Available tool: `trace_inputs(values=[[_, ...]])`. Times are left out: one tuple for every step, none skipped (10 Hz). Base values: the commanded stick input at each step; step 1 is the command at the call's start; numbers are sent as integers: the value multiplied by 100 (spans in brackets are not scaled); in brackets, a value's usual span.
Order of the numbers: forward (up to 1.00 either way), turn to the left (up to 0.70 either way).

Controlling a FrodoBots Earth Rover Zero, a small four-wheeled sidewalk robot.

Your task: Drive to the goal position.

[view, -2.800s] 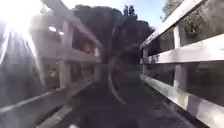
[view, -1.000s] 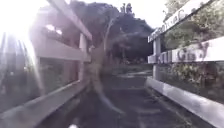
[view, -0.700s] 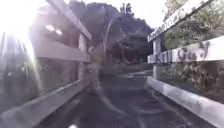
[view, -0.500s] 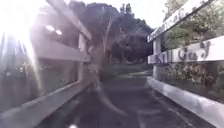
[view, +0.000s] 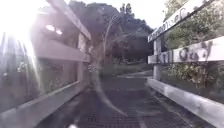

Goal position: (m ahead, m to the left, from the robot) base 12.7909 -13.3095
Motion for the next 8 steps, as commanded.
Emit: trace_inputs(values=[[15,0],[90,0],[95,0],[100,0],[100,0],[100,0],[100,0],[100,0]])
